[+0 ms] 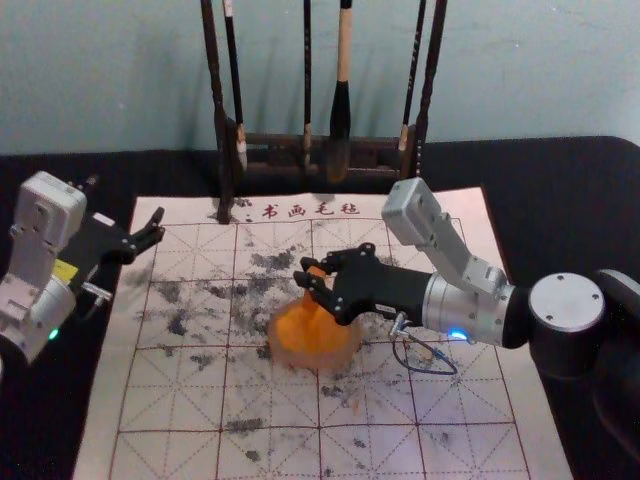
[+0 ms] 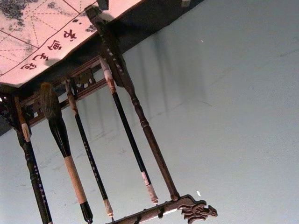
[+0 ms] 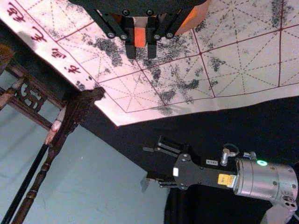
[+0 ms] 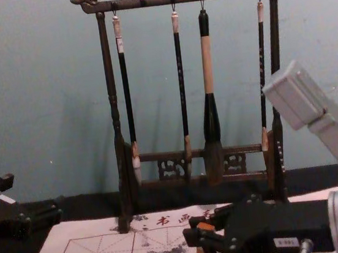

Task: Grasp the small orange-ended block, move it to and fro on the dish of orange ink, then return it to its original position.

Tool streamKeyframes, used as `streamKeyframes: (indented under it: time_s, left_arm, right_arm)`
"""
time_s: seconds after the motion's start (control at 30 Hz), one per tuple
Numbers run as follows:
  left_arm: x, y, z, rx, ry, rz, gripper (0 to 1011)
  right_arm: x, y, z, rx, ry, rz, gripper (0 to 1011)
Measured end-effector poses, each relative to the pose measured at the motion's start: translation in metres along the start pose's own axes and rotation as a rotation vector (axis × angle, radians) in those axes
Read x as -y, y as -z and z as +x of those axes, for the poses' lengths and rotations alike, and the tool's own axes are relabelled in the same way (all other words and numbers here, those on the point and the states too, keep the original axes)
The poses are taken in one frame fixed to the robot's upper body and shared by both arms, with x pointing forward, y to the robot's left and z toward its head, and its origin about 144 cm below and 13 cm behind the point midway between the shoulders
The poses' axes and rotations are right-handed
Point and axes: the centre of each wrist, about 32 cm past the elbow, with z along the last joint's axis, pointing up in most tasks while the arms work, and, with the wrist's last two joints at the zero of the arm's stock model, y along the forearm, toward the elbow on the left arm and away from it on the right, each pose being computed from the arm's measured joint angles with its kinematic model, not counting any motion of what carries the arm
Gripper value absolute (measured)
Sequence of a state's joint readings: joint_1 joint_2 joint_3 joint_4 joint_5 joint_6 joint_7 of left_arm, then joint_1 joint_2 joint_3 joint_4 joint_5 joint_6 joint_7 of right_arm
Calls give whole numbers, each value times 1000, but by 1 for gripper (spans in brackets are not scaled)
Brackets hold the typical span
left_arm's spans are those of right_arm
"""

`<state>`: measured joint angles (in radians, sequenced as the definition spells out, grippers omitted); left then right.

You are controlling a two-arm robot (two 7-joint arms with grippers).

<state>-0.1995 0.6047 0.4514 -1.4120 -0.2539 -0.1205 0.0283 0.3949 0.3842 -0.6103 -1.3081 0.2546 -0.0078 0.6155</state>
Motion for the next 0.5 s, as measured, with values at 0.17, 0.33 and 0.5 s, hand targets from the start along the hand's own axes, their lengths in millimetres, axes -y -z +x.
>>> streamKeyframes:
  time_s: [0.17, 0.33, 0.5]
  left_arm:
    - [0, 0, 0, 0, 0, 0, 1001]
    - [0, 0, 0, 0, 0, 0, 1001]
    - [0, 0, 0, 0, 0, 0, 1001]
  right_arm:
    - [-4, -2, 0, -13, 1, -15, 143]
    - [-5, -2, -1, -15, -2, -33, 142]
    - [-6, -3, -1, -15, -3, -49, 143]
